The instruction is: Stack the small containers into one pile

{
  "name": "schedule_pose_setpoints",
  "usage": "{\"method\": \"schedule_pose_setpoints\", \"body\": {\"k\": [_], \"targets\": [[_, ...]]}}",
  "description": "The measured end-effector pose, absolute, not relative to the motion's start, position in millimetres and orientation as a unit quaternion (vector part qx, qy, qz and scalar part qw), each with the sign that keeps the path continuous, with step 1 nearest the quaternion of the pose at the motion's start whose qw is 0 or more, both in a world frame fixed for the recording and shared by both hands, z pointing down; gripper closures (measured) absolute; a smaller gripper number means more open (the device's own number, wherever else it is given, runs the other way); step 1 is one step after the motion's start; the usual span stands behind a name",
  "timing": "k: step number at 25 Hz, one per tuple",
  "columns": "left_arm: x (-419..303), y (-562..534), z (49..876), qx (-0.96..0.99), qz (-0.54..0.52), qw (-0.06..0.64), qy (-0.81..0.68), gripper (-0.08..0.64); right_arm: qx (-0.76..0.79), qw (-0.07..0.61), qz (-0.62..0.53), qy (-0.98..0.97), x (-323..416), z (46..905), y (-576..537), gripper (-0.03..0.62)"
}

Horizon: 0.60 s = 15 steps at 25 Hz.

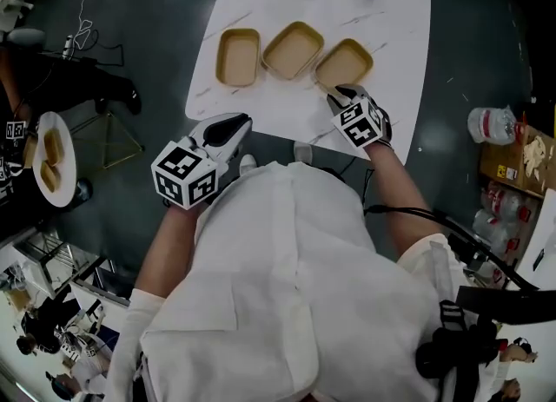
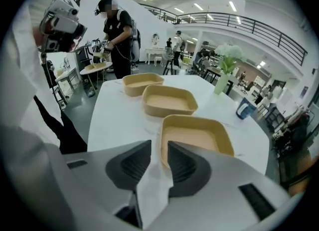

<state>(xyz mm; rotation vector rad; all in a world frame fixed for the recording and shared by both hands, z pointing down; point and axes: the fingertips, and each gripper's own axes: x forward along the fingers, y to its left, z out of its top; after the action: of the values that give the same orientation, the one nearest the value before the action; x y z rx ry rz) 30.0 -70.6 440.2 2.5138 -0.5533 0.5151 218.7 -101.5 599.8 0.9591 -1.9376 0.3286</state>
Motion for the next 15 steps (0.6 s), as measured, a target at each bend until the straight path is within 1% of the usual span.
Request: {"method": "schedule_pose_setpoints", "body": {"k": [7, 12, 15], "targets": [[34.7, -73.4, 440.8, 0.922, 0.195, 0.252, -0.22, 0.537, 0.355, 0.487, 0.138, -0.786, 211.9, 625.4, -114.6, 0.506], [23.9, -71.8, 439.0, 0.917, 0.192, 0.257, -0.237, 0.537, 0.347, 0.497, 0.143, -0.782, 209.9, 632.4, -115.0, 0.557], [17.1, -71.2, 440.0, 0.915, 0.192, 0.261, -0.241, 0.537, 0.347, 0.499, 0.145, -0.78, 211.9, 632.1, -115.5, 0.571]]}}
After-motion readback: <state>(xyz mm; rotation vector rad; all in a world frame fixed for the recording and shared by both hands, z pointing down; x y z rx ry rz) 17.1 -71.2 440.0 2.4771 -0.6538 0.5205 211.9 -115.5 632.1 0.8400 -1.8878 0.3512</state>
